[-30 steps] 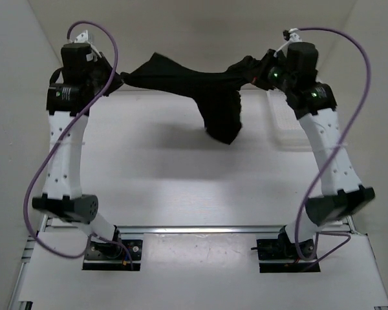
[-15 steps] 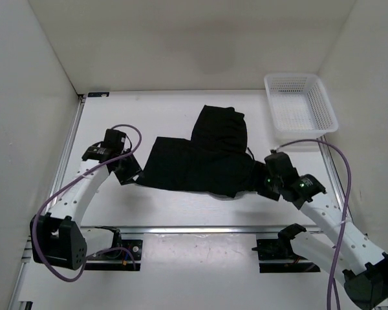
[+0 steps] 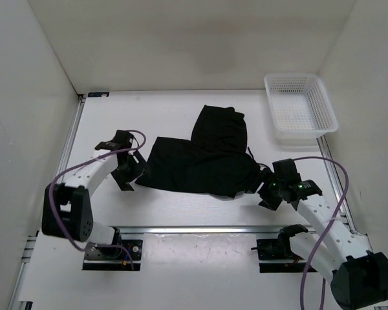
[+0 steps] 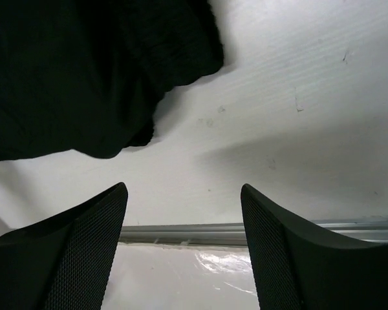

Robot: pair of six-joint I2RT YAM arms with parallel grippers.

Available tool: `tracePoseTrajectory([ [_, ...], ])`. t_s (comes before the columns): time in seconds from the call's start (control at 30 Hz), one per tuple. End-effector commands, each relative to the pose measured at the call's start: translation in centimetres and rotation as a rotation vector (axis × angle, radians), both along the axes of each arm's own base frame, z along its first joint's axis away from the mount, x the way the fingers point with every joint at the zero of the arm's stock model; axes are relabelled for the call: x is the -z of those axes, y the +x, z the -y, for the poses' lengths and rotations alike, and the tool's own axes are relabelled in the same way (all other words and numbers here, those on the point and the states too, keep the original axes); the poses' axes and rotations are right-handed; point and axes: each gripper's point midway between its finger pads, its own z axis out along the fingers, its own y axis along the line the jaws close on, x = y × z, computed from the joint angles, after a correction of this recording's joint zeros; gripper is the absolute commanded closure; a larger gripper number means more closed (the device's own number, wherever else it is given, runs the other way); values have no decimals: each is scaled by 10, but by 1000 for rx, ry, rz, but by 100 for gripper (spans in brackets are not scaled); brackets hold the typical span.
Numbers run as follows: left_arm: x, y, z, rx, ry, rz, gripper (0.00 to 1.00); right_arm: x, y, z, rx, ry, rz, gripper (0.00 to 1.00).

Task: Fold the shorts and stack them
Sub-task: Flatten the shorts out

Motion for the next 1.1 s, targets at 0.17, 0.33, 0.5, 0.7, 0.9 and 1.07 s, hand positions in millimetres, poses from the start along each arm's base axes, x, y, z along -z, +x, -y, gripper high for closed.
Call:
tracePoseTrajectory([
  [0.17,41,35,19,23,-10,-67,4,5,38,-4,85,221,57,27],
  [0.33,57,45,24,41,0,-105,48,16,61,-5,105,264,60,31],
  [0.5,55,51,27,43,-12,-99,90,37,70,-9,118,253,-3,41],
  [0.7,47,54,28,44,-18,-70,90,47,82,3,177,158,22,73],
  [0.9,14,65,24,18,-35,4,90,11,103,15,156,73,128,100],
  [1.07,-65,92,8,-5,-41,166,90,-76,125,22,99,11,304,100],
])
